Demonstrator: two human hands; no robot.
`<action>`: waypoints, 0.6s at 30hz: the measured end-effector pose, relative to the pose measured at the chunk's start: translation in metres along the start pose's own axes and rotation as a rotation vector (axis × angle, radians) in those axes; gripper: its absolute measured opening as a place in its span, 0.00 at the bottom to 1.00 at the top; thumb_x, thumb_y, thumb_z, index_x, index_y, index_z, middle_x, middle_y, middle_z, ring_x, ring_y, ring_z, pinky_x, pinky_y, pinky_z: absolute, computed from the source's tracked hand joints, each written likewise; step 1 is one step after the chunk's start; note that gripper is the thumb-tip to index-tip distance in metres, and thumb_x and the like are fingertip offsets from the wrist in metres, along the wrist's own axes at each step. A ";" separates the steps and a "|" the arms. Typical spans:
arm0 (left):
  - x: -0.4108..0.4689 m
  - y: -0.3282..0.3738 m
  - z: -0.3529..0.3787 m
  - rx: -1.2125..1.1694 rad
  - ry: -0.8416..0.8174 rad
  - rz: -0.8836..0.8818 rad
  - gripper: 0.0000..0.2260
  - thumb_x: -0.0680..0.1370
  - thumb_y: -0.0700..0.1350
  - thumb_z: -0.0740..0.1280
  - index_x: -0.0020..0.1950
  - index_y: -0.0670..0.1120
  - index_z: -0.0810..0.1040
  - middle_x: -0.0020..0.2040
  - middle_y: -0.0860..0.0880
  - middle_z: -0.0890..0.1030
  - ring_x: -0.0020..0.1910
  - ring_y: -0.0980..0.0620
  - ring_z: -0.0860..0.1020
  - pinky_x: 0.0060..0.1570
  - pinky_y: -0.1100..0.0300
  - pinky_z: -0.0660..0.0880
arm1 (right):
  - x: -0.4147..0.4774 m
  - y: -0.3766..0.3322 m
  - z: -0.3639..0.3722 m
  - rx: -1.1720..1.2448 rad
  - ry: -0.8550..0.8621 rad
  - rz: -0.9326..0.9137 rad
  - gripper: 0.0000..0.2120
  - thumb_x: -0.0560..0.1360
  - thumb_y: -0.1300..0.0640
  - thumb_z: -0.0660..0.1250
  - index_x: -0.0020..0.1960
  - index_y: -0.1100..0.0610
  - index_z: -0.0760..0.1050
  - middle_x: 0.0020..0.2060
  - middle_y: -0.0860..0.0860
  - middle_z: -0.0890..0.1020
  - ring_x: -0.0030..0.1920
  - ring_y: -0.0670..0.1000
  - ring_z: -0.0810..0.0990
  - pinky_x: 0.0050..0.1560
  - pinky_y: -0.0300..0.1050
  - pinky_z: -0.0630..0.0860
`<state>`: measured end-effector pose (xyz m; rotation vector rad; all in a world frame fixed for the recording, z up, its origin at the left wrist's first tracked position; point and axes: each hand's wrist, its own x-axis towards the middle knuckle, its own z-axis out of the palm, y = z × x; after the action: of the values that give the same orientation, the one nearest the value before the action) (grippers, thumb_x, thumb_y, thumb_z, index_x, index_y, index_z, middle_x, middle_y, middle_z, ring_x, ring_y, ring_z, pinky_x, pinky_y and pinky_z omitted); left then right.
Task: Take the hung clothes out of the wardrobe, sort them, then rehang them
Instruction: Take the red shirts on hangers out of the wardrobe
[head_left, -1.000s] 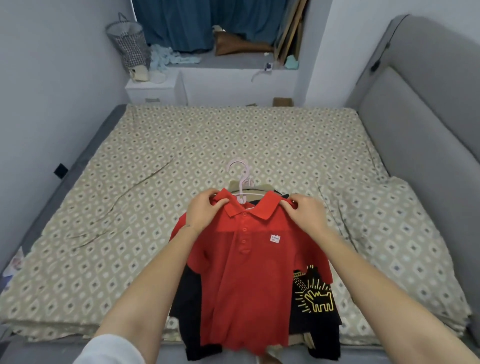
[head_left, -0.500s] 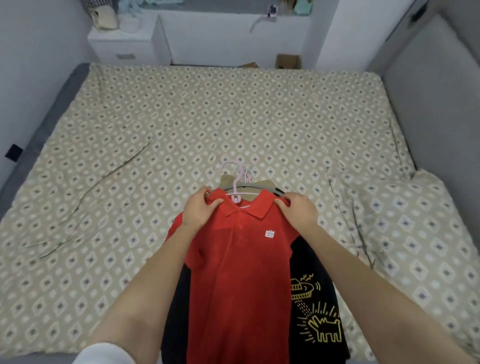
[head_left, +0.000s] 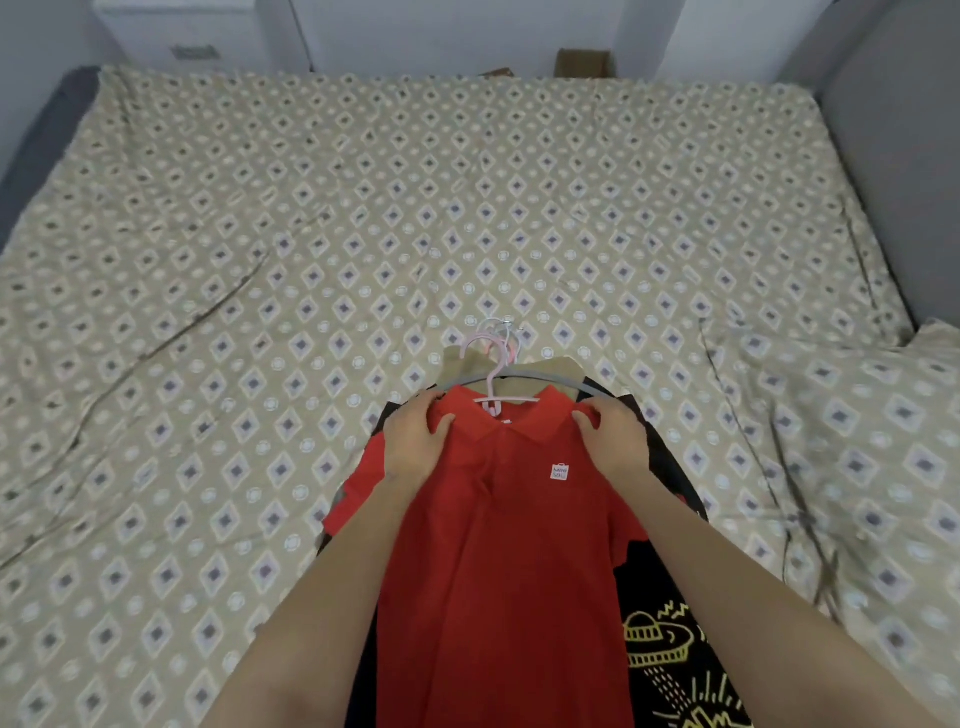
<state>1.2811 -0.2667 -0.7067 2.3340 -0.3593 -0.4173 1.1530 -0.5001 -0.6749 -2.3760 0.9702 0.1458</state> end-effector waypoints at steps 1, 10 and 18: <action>-0.001 -0.003 0.000 0.018 0.004 0.025 0.18 0.77 0.46 0.69 0.67 0.48 0.77 0.62 0.50 0.81 0.61 0.49 0.77 0.65 0.48 0.71 | -0.001 0.000 0.004 -0.008 0.004 0.009 0.14 0.79 0.51 0.64 0.62 0.54 0.77 0.59 0.53 0.80 0.60 0.56 0.76 0.60 0.56 0.73; -0.055 0.003 -0.055 0.074 0.121 0.031 0.19 0.79 0.46 0.67 0.71 0.46 0.74 0.70 0.46 0.75 0.71 0.46 0.70 0.71 0.38 0.63 | -0.047 -0.053 -0.013 -0.201 -0.044 -0.211 0.25 0.78 0.51 0.66 0.73 0.54 0.67 0.69 0.53 0.72 0.69 0.57 0.68 0.68 0.54 0.65; -0.172 0.027 -0.138 0.205 0.333 -0.122 0.22 0.82 0.50 0.63 0.76 0.50 0.68 0.77 0.48 0.65 0.78 0.47 0.59 0.76 0.44 0.46 | -0.120 -0.136 -0.053 -0.351 -0.120 -0.504 0.28 0.80 0.46 0.62 0.77 0.52 0.60 0.74 0.54 0.66 0.74 0.57 0.61 0.73 0.56 0.57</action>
<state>1.1761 -0.1366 -0.5604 2.5784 -0.1030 -0.0448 1.1506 -0.3763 -0.5318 -2.8127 0.2838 0.2781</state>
